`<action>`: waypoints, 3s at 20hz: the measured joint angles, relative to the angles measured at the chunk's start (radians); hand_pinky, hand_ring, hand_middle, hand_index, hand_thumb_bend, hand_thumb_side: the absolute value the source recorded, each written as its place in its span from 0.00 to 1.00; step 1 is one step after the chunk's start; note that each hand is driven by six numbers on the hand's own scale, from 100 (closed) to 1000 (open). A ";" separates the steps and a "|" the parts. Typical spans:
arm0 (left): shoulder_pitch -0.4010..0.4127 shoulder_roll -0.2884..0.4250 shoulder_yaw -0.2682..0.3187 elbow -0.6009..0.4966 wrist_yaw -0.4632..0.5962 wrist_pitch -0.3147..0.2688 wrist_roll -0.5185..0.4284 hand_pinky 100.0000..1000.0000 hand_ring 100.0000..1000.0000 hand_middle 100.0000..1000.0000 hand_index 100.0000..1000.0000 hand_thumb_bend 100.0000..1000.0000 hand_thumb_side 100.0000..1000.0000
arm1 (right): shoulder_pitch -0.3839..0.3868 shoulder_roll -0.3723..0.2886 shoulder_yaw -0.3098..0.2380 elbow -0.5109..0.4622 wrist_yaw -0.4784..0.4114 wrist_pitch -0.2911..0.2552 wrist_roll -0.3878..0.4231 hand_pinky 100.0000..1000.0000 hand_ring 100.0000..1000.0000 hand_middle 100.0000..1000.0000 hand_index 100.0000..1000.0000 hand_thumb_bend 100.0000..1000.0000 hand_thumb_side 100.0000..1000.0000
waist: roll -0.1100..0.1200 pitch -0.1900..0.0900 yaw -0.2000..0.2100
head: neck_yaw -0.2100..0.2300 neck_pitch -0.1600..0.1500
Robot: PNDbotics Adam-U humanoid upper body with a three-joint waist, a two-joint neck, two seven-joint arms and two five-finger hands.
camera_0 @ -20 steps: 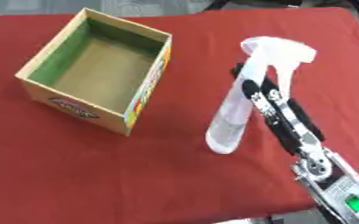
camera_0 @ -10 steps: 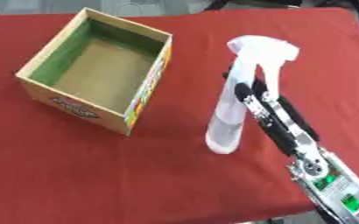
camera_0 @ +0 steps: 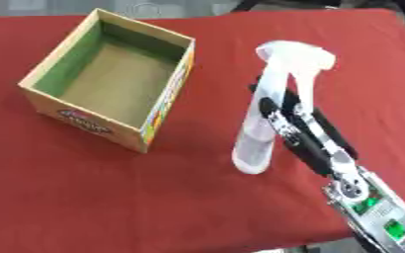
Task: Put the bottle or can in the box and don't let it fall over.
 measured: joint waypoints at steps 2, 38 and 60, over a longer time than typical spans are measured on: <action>0.000 0.000 0.000 0.000 0.000 0.000 0.000 0.43 1.00 1.00 0.68 0.23 0.93 | 0.000 0.001 -0.002 0.000 0.004 0.010 -0.012 0.82 0.94 0.86 0.97 0.00 0.82 | 0.000 0.000 0.000 | 0.000 0.000; -0.001 0.000 0.000 0.000 0.000 0.002 -0.002 0.43 1.00 1.00 0.68 0.23 0.93 | -0.001 0.008 0.003 0.000 -0.040 0.063 0.015 0.82 0.88 0.76 0.94 0.00 0.59 | 0.006 0.004 0.008 | -0.004 -0.009; -0.004 -0.001 0.000 0.000 0.000 0.002 -0.002 0.43 1.00 1.00 0.67 0.23 0.93 | 0.001 0.017 0.012 0.000 -0.095 0.129 -0.001 0.96 1.00 0.74 0.88 0.00 0.45 | 0.009 0.008 0.007 | -0.005 -0.017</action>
